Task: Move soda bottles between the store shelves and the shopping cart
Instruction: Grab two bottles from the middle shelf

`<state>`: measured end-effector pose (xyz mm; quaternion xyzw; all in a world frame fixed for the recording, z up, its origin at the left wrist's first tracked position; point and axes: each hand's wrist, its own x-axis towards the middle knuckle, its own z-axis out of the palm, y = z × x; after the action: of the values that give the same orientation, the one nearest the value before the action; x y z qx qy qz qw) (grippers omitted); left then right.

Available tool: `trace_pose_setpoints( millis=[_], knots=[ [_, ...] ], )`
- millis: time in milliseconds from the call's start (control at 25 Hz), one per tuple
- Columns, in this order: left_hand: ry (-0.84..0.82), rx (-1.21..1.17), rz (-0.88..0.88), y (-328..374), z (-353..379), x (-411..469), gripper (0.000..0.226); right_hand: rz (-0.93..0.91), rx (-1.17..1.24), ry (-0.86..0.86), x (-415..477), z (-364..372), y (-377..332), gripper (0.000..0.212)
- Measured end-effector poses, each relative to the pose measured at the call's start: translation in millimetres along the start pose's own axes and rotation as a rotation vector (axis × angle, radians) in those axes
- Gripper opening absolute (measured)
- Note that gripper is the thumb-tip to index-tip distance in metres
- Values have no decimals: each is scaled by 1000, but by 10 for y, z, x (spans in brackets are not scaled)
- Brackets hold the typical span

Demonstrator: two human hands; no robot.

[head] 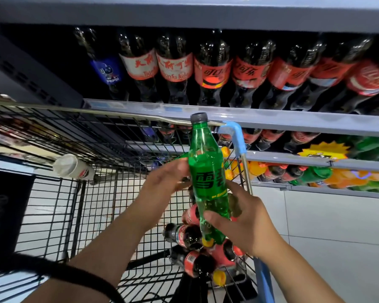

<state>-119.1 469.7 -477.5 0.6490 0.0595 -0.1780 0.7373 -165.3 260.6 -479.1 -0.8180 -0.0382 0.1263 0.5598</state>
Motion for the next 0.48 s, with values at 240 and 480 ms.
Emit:
trace_pose_setpoints(
  millis=[240, 480],
  knots=[
    [224, 1034, -33, -681, -614, 731, 16, 57, 172, 118, 49, -15, 74, 67],
    [73, 1105, 10, -1302, -616, 1300, 68, 8, 280, 199, 63, 33, 110, 70]
  ],
)
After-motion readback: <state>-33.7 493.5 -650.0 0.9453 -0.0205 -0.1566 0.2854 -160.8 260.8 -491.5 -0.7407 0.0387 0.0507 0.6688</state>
